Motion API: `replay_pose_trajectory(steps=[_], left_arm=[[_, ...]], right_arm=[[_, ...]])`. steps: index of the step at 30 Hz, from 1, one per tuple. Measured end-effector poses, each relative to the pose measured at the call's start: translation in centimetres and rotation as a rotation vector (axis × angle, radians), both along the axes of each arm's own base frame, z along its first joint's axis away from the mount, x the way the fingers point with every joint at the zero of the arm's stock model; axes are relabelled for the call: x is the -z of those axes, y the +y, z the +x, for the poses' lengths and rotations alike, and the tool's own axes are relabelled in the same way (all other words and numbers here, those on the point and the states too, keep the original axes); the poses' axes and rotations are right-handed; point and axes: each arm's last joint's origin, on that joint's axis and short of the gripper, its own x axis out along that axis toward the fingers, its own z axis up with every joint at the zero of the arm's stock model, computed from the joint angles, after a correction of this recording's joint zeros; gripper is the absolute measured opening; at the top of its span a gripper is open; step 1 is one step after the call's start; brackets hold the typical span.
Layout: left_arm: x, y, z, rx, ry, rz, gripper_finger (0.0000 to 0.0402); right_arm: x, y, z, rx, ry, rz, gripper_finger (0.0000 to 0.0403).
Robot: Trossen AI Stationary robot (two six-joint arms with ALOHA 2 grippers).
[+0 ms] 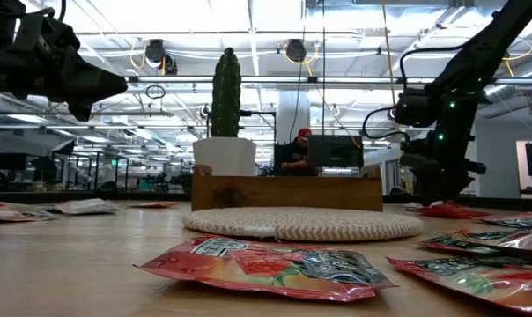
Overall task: Pick & Place Tea
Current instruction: Put the red tea bag into the right section of the wooden organizer
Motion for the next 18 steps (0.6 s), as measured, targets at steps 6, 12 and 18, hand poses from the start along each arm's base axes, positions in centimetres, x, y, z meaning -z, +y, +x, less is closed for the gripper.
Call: replay_pose_trajectory(steps=[6,12,18], left_arm=[[0.01,0.00,0.00,0.000,0.000,0.000,0.0051],[0.01,0.00,0.00,0.000,0.000,0.000,0.0051],[0.00,0.00,0.00,-0.001,0.000,0.000,0.0051]], right_arm=[[0.02,0.06,-0.02,-0.005,0.005,0.005,0.0200],[0.01,0.14,-0.08,-0.006,0.006,0.009,0.0146],[-0.71,0.44,-0.32,-0.007,-0.014,-0.012,0.0099]])
